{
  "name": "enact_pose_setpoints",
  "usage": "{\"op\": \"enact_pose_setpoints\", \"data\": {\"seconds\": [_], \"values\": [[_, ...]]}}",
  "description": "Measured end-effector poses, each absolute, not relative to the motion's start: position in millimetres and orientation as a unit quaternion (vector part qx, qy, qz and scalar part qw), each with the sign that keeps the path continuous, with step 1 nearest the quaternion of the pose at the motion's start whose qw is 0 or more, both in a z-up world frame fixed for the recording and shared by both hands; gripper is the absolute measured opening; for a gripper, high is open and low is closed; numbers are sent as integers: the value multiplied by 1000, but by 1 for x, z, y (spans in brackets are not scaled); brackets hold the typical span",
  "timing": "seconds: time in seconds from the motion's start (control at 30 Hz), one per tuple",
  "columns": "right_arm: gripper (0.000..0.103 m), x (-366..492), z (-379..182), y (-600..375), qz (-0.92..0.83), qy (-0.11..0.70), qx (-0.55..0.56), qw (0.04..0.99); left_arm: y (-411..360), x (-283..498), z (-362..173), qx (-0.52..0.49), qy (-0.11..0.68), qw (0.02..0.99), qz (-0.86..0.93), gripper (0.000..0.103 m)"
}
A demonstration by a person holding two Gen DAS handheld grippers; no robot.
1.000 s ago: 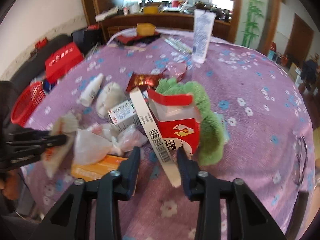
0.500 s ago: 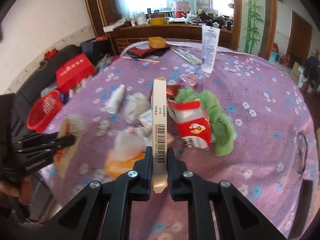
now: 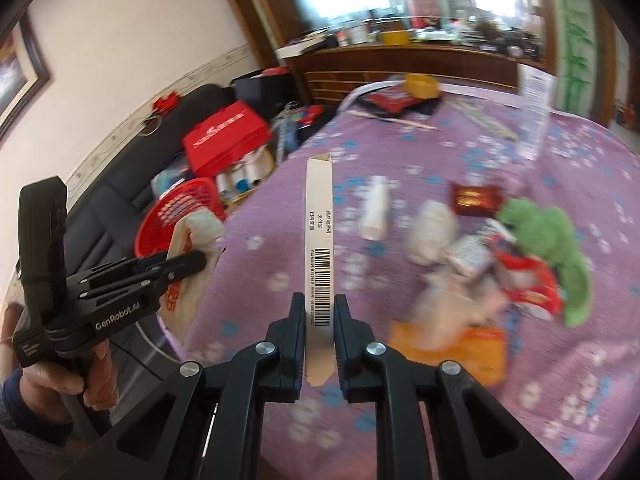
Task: Collect trash
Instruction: 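Carry the plastic bag and barcode strip to the red basket and release both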
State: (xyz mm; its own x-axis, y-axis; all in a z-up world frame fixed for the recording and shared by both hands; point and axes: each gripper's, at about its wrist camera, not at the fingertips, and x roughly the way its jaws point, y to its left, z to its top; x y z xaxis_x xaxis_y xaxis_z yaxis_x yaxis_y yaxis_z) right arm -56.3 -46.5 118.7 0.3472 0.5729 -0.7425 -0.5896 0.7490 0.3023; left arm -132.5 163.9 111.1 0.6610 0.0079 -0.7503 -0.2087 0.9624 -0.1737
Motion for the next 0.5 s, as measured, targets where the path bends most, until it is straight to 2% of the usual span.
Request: {"op": "enact_pose_setpoints", "data": {"seconds": [0.5], "values": [[15,-25,104,175,441,481,-36,757,342,-137,96,-164,401,890,143,26]]}}
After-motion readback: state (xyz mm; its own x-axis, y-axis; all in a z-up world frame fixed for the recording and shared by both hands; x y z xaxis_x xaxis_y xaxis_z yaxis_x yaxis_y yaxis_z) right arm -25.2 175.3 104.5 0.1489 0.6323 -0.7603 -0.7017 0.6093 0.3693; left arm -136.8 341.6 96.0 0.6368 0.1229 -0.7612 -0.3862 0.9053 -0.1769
